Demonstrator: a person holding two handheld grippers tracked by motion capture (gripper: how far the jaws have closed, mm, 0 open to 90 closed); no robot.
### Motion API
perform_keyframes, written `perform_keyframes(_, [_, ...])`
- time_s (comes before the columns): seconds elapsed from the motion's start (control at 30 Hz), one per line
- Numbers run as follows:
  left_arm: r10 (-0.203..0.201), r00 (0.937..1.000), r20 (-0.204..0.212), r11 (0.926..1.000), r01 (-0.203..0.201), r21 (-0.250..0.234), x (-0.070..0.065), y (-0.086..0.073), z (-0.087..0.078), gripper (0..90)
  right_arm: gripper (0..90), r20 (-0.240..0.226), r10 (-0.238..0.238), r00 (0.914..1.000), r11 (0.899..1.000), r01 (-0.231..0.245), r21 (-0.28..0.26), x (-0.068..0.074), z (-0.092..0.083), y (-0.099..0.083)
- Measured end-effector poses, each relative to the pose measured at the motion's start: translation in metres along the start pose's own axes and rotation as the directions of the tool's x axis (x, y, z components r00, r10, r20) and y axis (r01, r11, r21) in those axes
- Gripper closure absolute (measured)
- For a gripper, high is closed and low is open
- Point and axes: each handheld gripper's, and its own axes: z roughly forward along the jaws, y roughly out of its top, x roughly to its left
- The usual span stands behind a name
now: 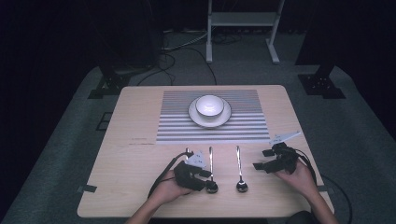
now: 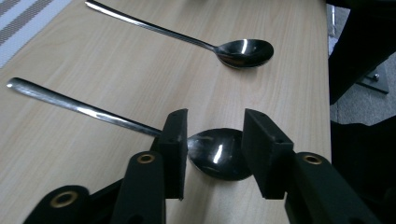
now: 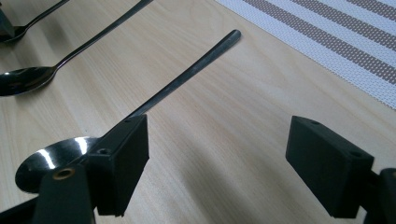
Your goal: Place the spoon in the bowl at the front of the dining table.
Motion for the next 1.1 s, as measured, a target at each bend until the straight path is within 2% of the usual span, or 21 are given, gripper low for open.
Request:
perform_keyframes(0.17, [0.015, 0.9998, 0.008, 0.9998, -0.015, 0.014, -0.003, -0.001, 0.006, 71.4, 20.1, -0.001, -0.007, 1.0, 1.0, 0.007, -0.002, 0.002, 0.0, 0.001])
perform_keyframes(0.43, [0.021, 0.9996, 0.017, 0.9983, -0.022, 0.054, -0.007, -0.004, 0.016, 71.7, 20.0, -0.004, -0.01, 0.9999, 1.0, 0.01, -0.003, 0.005, -0.001, 0.005])
perform_keyframes(0.57, [0.043, 0.9991, 0.005, 0.9944, -0.043, 0.097, -0.01, -0.006, 0.024, 71.7, 20.0, -0.012, -0.011, 0.9999, 1.0, 0.011, -0.008, 0.008, -0.003, 0.009])
perform_keyframes(0.83, [0.064, 0.9979, -0.011, 0.9925, -0.063, 0.105, -0.013, -0.007, 0.027, 69.8, 19.8, -0.07, -0.024, 0.9972, 1.0, 0.025, 0.009, 0.022, -0.002, 0.034])
perform_keyframes(0.9, [0.064, 0.9978, -0.012, 0.993, -0.063, 0.1, -0.014, -0.007, 0.027, 69.8, 17.9, -0.074, -0.059, 0.9955, 0.997, 0.062, 0.04, 0.033, 0.005, 0.055])
perform_keyframes(1.03, [0.076, 0.997, -0.013, 0.9918, -0.075, 0.104, -0.014, -0.008, 0.026, 69.8, 17.1, -0.074, -0.103, 0.9919, 0.991, 0.109, 0.08, 0.044, 0.017, 0.076])
perform_keyframes(1.1, [0.066, 0.9977, -0.015, 0.9936, -0.065, 0.093, -0.014, -0.008, 0.026, 69.8, 17.1, -0.079, -0.128, 0.9886, 0.986, 0.136, 0.098, 0.048, 0.026, 0.086])
